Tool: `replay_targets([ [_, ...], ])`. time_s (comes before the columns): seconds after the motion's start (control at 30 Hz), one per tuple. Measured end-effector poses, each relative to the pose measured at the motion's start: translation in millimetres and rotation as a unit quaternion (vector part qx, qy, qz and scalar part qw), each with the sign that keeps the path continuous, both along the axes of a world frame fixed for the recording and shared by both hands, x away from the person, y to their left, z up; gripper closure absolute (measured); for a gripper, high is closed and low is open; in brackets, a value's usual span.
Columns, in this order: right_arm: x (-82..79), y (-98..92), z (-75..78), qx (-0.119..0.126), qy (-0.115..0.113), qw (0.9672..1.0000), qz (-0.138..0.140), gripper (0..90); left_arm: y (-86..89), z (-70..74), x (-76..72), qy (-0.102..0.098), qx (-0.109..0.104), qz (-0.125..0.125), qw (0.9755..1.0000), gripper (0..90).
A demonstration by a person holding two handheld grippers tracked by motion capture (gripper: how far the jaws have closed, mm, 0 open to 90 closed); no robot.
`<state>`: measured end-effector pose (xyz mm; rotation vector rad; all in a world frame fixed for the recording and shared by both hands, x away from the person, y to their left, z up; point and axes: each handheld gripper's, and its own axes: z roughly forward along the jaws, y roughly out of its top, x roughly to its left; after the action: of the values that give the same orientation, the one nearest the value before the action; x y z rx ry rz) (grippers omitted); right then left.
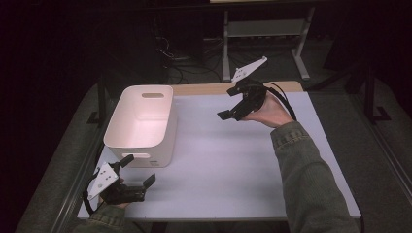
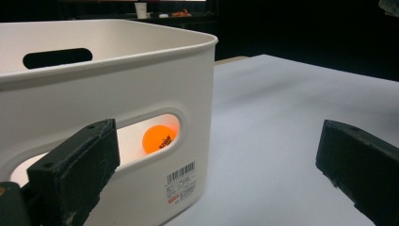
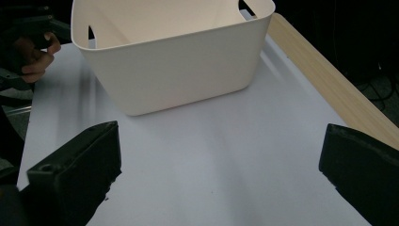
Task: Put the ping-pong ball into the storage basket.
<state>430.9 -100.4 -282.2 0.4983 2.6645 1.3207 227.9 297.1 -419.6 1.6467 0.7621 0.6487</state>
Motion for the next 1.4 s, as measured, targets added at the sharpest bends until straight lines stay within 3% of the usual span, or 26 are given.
replay_targets([
  [0.47,-12.4,-13.8,-8.9,-0.002,-0.010,0.9999,-0.010,0.0,0.8,0.6,-0.7,-0.002,-0.001,0.000,1.0000,0.0],
  [1.4,-36.0,-60.4,-35.8,0.031,-0.006,0.9976,-0.062,0.0,2.2,1.6,-2.0,-0.005,-0.004,0.003,1.0000,0.0],
])
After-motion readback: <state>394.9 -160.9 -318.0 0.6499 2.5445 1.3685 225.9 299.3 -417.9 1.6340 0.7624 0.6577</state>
